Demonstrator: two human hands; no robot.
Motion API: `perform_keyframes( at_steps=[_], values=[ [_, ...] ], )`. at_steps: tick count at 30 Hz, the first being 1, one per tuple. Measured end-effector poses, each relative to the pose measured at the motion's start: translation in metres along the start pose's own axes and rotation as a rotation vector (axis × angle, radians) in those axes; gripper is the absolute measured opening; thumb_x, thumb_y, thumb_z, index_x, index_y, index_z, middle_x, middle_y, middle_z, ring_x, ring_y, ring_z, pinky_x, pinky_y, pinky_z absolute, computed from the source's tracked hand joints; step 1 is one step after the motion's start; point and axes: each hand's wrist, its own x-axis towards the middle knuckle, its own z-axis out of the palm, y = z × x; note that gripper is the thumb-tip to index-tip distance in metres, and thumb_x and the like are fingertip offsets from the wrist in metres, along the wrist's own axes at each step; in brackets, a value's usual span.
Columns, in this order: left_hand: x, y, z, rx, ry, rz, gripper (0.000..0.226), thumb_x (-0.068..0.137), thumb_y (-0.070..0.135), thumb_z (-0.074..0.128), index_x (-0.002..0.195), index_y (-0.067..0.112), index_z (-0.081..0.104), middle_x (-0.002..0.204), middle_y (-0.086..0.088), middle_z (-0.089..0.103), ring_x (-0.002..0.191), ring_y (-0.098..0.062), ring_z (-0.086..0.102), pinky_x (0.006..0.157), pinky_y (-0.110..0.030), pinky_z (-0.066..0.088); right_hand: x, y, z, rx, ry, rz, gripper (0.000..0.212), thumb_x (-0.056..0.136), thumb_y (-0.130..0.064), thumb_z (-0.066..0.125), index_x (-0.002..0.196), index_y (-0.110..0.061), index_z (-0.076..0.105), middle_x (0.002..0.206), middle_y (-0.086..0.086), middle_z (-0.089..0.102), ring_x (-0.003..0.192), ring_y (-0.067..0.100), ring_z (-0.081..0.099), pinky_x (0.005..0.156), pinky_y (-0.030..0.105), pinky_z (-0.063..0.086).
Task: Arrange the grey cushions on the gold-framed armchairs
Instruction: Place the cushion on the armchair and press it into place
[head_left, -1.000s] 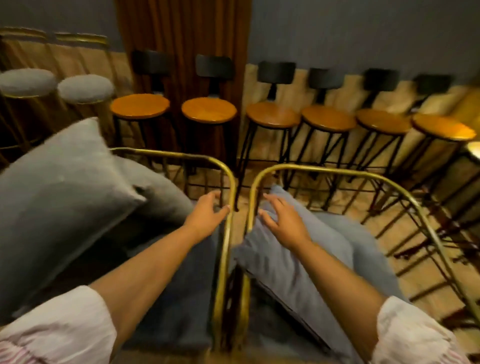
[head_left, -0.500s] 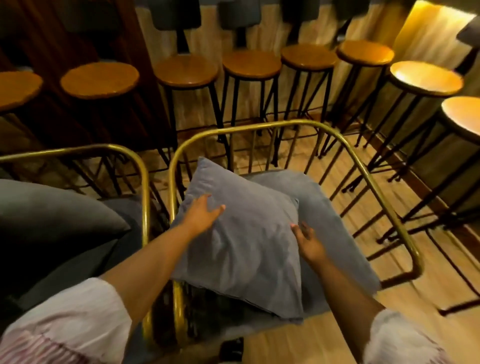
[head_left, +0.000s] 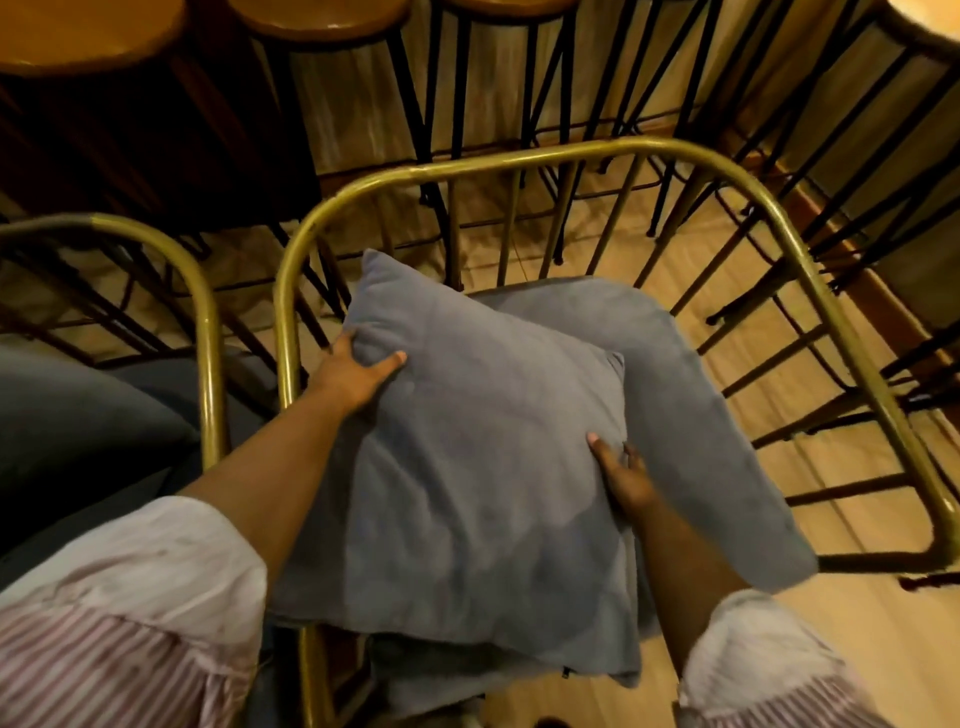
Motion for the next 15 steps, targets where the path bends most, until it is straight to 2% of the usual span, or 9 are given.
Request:
perform_keyframes(
  at_steps=[5,8,11,15],
  values=[
    [0.010,-0.007,0.014,-0.070,-0.008,-0.022,0.106,0.070,0.060,0.068,0.151,0.031,0.007,0.158,-0.012,0.023,0.140,-0.039,0.032,0.112,-0.050,0.031,0.016,0.018,-0.001,0.126,-0.066,0.113,0.112,0.064,-0.071,0.065,0.150,-0.026,0.009,0.159,0.004,0.015,0.140,0.035,0.027,0.108,0.054,0.030],
    [0.005,-0.002,0.014,-0.171,0.045,-0.037,0.120,0.052,0.067,0.075,0.149,0.030,0.016,0.155,-0.010,0.030,0.138,-0.036,0.036,0.111,-0.049,0.035,0.021,0.015,-0.005,0.148,-0.047,0.083,0.117,0.062,-0.066,0.070,0.150,-0.019,0.009,0.158,0.007,0.019,0.139,0.035,0.029,0.107,0.054,0.031],
    [-0.011,0.001,0.017,-0.226,0.101,-0.017,0.112,0.057,0.063,0.076,0.148,0.033,0.019,0.155,-0.007,0.031,0.137,-0.036,0.037,0.110,-0.050,0.037,0.015,0.003,-0.017,0.167,-0.057,0.033,0.111,0.063,-0.060,0.075,0.148,-0.015,0.020,0.153,0.008,0.031,0.134,0.034,0.038,0.103,0.049,0.037],
    [-0.040,0.009,0.029,-0.270,0.143,-0.017,0.109,0.061,0.060,0.076,0.149,0.033,0.018,0.156,-0.007,0.029,0.138,-0.037,0.035,0.110,-0.053,0.036,-0.003,-0.023,-0.054,0.105,-0.060,-0.122,0.115,0.045,-0.069,0.078,0.141,-0.020,0.039,0.144,0.005,0.047,0.124,0.029,0.050,0.089,0.039,0.045]
  ],
)
